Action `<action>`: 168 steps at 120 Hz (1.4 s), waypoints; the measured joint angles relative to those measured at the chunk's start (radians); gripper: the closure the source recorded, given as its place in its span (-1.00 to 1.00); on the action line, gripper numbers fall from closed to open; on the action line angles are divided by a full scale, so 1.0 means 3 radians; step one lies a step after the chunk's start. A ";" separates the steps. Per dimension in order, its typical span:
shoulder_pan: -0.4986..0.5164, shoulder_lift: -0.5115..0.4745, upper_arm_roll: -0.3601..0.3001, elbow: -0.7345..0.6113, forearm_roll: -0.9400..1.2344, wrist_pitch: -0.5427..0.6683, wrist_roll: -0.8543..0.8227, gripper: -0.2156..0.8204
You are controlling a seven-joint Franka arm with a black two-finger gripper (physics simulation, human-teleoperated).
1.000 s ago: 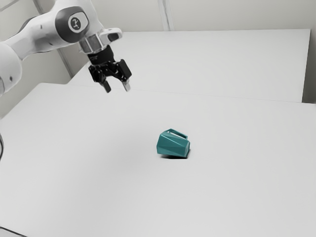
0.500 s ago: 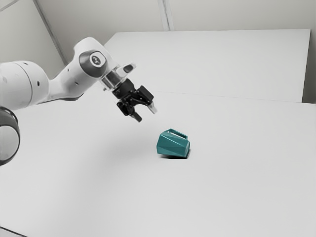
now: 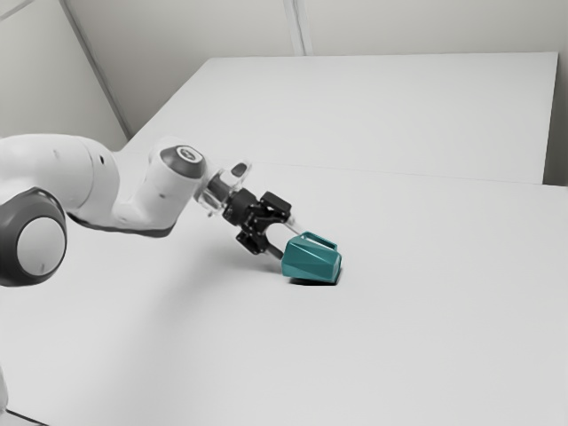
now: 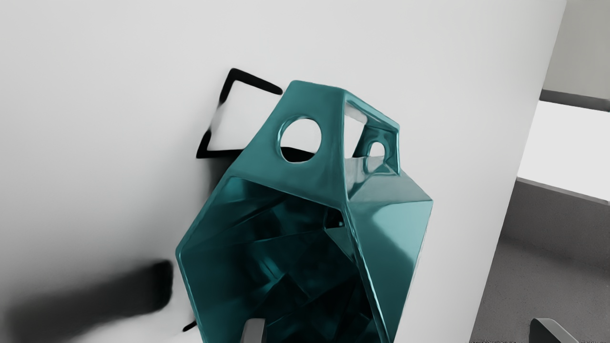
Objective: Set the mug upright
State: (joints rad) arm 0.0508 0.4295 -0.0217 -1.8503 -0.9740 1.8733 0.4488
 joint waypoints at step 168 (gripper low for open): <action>-0.0035 -0.0839 -0.0065 0.0388 0.2269 -0.0158 0.0046 0.93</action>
State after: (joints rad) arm 0.0402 0.1779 -0.0412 -1.7341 -0.2932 1.8259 0.4625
